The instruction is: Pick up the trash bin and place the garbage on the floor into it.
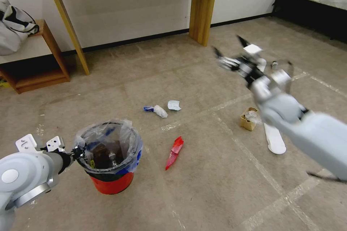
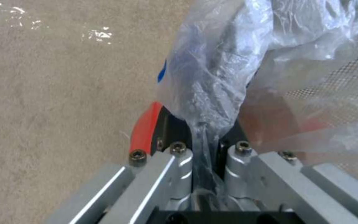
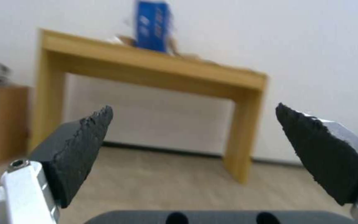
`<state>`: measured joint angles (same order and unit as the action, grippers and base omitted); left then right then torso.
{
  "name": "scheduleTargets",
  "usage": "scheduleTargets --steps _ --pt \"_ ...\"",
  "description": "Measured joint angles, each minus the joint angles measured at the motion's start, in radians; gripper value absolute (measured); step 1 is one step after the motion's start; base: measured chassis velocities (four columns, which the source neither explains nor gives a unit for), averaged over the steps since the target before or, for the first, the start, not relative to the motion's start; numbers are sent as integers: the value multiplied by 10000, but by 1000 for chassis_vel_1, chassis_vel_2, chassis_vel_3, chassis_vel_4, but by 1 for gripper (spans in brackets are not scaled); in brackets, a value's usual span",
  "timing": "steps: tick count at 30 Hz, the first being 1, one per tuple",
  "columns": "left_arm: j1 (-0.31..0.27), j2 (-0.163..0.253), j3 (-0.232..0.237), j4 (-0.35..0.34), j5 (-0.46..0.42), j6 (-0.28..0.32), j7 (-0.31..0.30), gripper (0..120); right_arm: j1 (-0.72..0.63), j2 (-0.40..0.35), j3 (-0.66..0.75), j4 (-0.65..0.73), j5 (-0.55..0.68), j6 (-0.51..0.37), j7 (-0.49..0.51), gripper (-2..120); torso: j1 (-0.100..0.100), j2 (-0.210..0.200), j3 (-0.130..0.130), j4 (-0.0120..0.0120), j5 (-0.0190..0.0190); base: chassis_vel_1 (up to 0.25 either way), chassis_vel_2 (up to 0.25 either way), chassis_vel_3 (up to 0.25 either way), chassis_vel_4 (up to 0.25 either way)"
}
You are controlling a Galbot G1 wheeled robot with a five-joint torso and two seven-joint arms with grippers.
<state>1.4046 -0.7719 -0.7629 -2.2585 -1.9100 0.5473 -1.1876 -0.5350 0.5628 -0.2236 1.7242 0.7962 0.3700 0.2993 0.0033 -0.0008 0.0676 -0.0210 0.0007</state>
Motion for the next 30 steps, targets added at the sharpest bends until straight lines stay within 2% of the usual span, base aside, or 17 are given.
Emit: scheduleTargets --steps 2,3,5,9,10,12,13,15,20,22,28,30 --pt "121 -131 -68 -100 86 16 8 4 -775 298 906 114 -328 18 389 100 -1 0 -1 16 -13 0 0 0 0" --pt "154 -159 -71 -143 148 31 14 4 -1384 488 1557 192 -628 -30 553 100 -1 0 -2 15 -11 0 0 0 0" --pt "163 -171 -70 -159 178 36 16 4 -1607 559 1770 208 -770 -52 622 100 -1 0 -2 15 -11 0 0 0 0" --pt "238 -291 -74 -169 377 93 63 4 -3297 1137 3097 154 -2017 -161 1207 100 0 0 -1 5 -6 0 0 0 0" --pt "238 -291 -74 -169 377 93 63 4 -3297 1137 3097 154 -2017 -161 1207 100 0 0 -1 5 -6 0 0 0 0" --pt "292 -355 -80 -101 582 155 141 4 -4183 1602 3970 156 -2608 -232 1550 100 -1 0 -2 5 -11 0 0 0 0" --pt "292 -355 -80 -101 582 155 141 4 -4183 1602 3970 156 -2608 -232 1550 100 -1 0 -2 5 -11 0 0 0 0" --pt "311 -414 -83 -74 698 172 186 4 -4708 2139 4618 172 -3027 -304 1794 100 0 0 -2 6 -9 0 0 0 0" --pt "279 -461 -95 -75 714 173 191 4 -5125 2606 5088 118 -3341 -288 1823 100 0 0 0 9 -10 0 0 0 0" --pt "195 -454 -81 -84 702 169 190 4 -5855 3038 5728 111 -3880 -117 1614 100 0 0 0 7 -12 0 0 0 0" --pt "191 -436 -36 -96 685 172 185 4 -6718 3693 6304 69 -4647 145 1349 100 0 0 0 6 -10 0 0 0 0" --pt "177 -416 -48 -126 674 177 181 4 -7154 4186 6710 55 -5276 224 1270 100 1 1 -1 7 -10 0 0 0 0"
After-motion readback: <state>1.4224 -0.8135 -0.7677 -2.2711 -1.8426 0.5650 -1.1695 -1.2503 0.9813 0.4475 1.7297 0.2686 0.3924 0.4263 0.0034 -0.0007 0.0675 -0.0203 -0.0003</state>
